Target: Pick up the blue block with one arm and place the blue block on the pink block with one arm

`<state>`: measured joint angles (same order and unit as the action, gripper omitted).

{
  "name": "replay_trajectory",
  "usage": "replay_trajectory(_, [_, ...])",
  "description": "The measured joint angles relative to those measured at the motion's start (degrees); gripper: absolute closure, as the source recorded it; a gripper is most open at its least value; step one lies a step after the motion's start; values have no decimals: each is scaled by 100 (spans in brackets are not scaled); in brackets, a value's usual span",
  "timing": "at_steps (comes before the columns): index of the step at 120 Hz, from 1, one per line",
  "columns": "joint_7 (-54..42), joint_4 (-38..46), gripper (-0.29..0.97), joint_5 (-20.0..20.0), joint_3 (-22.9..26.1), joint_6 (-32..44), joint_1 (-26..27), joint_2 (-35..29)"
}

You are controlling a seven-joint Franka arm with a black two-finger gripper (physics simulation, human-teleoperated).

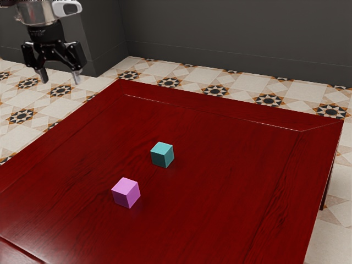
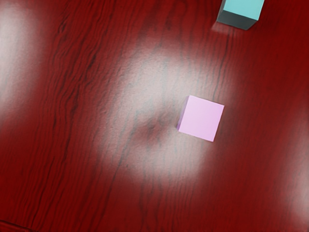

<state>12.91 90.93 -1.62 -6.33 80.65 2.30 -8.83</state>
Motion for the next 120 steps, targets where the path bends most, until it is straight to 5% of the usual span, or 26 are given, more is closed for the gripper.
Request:
replay_trajectory(33, [66,158,0,13,-122,259,285,827])
replay_trajectory(52, [24,-841,0,6,194,661,263,2526])
replay_trajectory(70, [-196,-1020,0,28,457,1518,172,3400])
replay_trajectory(94, [-387,-319,0,285,467,2879,184,3496])
replay_trajectory(120, [-538,-522,0,354,483,3766,169,4013])
